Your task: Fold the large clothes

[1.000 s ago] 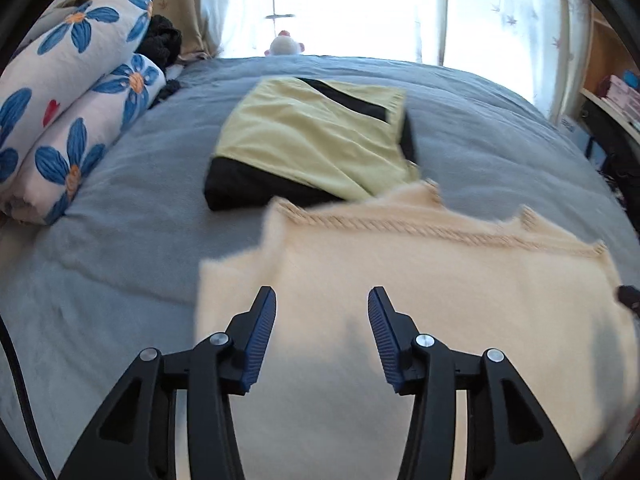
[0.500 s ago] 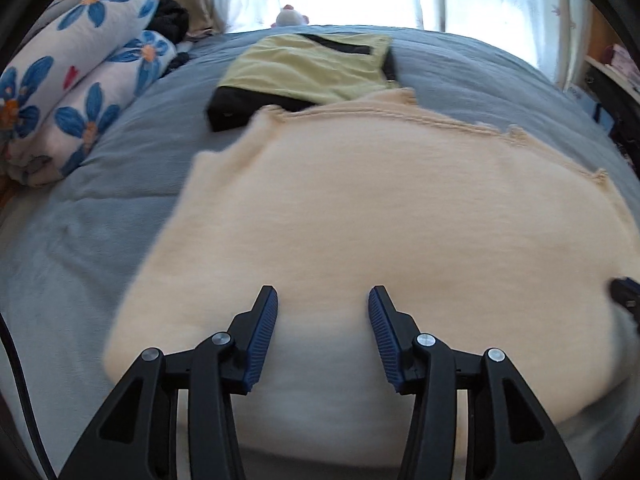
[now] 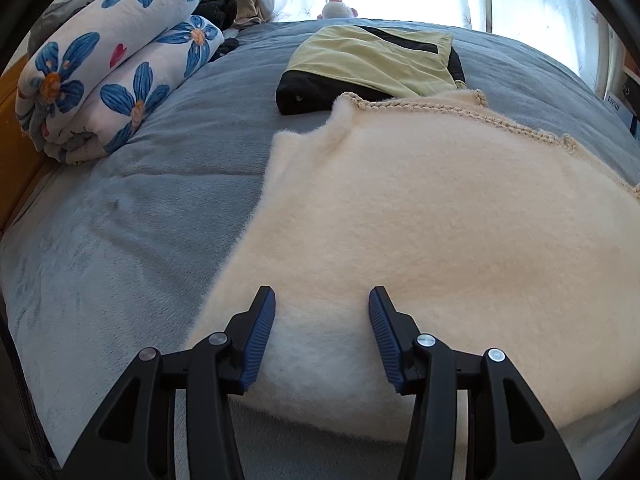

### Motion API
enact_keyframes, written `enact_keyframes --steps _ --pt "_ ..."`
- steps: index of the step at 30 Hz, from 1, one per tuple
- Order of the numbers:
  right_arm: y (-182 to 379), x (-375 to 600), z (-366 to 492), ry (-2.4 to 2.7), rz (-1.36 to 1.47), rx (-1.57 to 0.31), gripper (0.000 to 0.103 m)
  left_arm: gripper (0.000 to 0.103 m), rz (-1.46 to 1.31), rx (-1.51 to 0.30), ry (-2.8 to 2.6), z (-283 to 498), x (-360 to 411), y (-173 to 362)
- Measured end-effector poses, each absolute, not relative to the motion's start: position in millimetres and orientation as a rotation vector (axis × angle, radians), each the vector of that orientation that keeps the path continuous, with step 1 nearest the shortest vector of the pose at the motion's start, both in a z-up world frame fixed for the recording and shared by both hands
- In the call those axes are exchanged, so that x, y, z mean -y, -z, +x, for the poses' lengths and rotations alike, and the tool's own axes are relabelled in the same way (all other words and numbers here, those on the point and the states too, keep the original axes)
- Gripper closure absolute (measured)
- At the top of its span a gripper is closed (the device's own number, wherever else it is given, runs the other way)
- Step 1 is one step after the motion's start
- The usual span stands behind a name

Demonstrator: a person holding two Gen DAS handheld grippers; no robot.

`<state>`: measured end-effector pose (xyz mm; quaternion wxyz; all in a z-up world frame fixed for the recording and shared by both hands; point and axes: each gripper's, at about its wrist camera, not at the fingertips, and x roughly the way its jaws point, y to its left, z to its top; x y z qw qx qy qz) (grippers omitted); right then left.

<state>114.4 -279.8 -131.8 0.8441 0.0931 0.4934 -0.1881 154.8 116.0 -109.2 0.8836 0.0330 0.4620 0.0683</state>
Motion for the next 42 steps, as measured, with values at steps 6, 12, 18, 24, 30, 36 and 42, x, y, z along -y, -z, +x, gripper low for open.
enact_keyframes --steps 6,12,18,24,30,36,42 --pt "115.3 270.8 98.4 0.362 0.264 -1.049 0.056 0.056 -0.002 -0.931 -0.127 139.0 -123.1 79.8" --pt "91.4 241.4 77.0 0.291 0.268 -1.013 0.056 0.056 -0.007 -0.902 -0.107 110.4 -120.3 48.9" --pt "66.5 208.8 54.7 0.241 0.210 -0.959 0.056 0.053 -0.012 -0.898 -0.075 79.0 -114.2 29.6" --pt "48.5 177.0 34.0 0.181 0.155 -0.902 0.056 0.051 -0.004 -0.910 -0.034 49.9 -106.0 23.5" --pt "42.3 158.3 22.0 0.119 0.137 -0.868 0.056 0.051 -0.009 -0.933 0.020 30.7 -99.1 27.7" --pt "44.3 143.2 16.3 0.072 0.136 -0.852 0.056 0.048 -0.051 -0.968 0.084 20.5 -101.5 42.8" --pt "50.6 127.3 15.2 0.036 0.104 -0.832 0.056 0.046 -0.213 -1.019 0.186 23.1 -118.1 71.8"
